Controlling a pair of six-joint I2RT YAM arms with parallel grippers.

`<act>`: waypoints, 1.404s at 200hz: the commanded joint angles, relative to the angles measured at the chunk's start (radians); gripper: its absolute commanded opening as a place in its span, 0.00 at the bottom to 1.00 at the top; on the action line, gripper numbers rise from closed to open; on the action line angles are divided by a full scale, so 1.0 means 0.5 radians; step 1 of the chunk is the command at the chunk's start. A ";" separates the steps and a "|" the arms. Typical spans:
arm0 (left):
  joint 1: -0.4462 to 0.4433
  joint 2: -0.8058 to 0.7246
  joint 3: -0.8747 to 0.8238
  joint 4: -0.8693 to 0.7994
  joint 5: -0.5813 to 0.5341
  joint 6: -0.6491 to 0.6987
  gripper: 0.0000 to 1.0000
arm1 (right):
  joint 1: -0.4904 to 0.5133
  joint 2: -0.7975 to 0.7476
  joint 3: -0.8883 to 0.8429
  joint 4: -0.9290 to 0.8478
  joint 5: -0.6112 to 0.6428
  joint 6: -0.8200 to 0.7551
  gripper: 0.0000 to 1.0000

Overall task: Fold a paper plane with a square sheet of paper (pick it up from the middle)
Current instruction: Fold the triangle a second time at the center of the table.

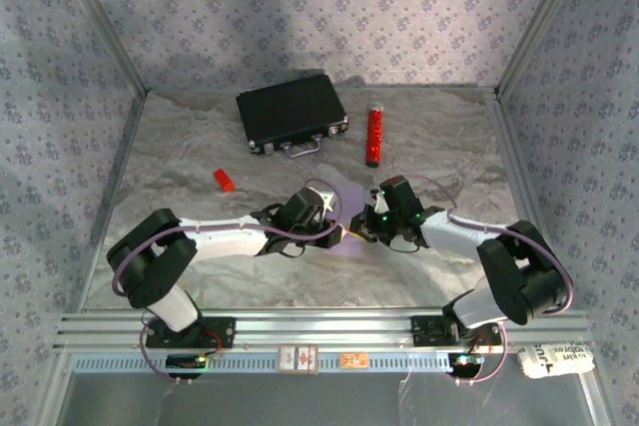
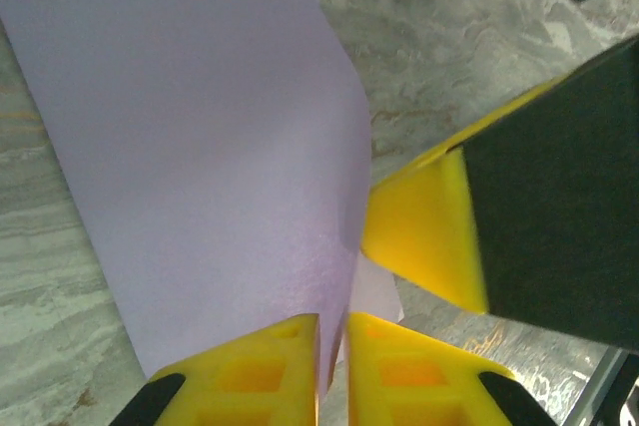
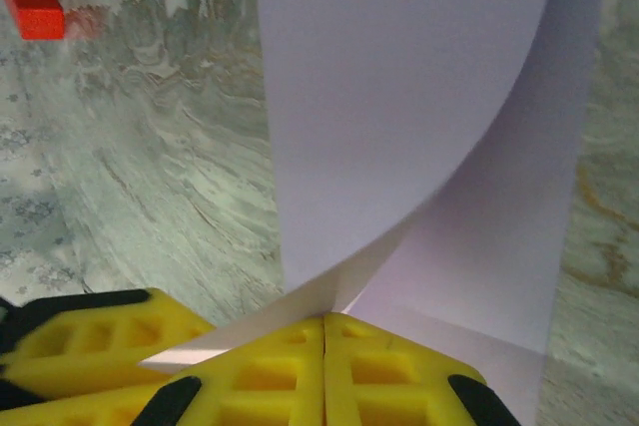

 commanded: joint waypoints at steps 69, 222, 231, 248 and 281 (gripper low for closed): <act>0.079 -0.011 0.003 0.190 0.188 0.149 0.21 | 0.013 0.047 0.036 0.027 0.041 0.072 0.07; 0.098 -0.043 -0.133 0.426 0.155 0.186 0.18 | 0.003 0.044 0.018 0.028 0.039 0.091 0.07; 0.099 -0.038 -0.132 0.426 0.157 0.193 0.18 | 0.003 0.043 0.021 0.029 0.038 0.092 0.07; 0.100 -0.028 -0.123 0.429 0.167 0.198 0.15 | 0.004 0.041 0.023 0.025 0.032 0.090 0.07; 0.101 -0.010 -0.129 0.448 0.176 0.199 0.05 | -0.004 0.030 0.021 0.017 0.028 0.088 0.07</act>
